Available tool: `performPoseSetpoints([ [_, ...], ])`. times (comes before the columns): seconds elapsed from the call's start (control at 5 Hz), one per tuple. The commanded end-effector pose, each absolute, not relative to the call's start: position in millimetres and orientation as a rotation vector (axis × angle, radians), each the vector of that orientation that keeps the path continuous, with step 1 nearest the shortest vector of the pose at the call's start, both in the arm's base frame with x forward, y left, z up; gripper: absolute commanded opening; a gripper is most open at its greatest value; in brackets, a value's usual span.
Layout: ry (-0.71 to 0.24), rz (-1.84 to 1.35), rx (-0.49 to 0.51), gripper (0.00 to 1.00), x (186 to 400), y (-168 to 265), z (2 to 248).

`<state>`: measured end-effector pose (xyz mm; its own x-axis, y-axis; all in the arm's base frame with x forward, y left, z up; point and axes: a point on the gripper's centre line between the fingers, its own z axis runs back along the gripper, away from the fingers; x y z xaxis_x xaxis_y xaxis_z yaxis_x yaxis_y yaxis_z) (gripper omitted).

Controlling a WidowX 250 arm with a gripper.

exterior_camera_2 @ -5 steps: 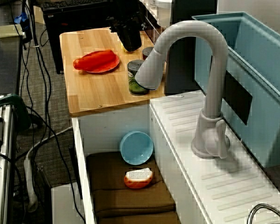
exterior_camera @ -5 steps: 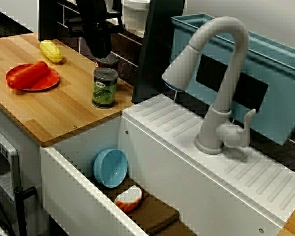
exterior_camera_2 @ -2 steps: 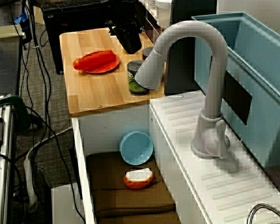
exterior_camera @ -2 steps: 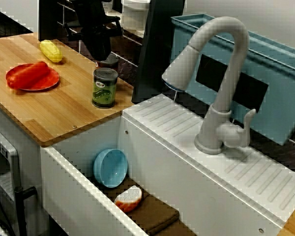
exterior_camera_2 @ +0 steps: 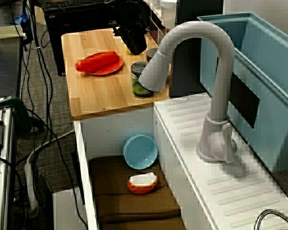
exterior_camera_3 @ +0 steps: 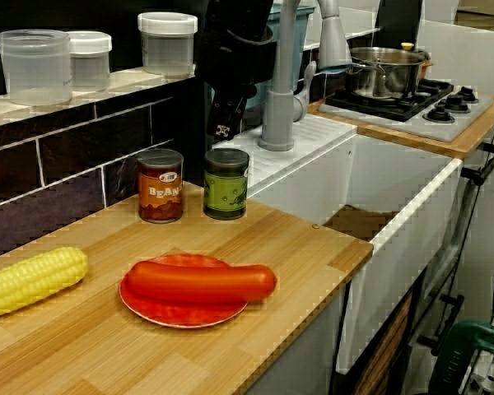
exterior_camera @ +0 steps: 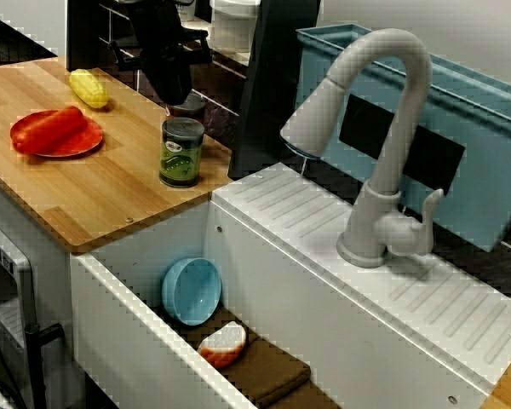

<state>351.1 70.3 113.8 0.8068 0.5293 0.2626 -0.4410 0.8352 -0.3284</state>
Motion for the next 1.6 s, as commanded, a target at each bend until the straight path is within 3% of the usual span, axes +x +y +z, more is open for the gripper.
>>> performPoseSetpoints([
  [0.0, -0.484, 0.549, -0.229, 0.00, 357.9, 89.5, 143.8],
  [1.4, -0.429, 0.583, -0.195, 0.00, 370.8, 93.5, 119.9],
])
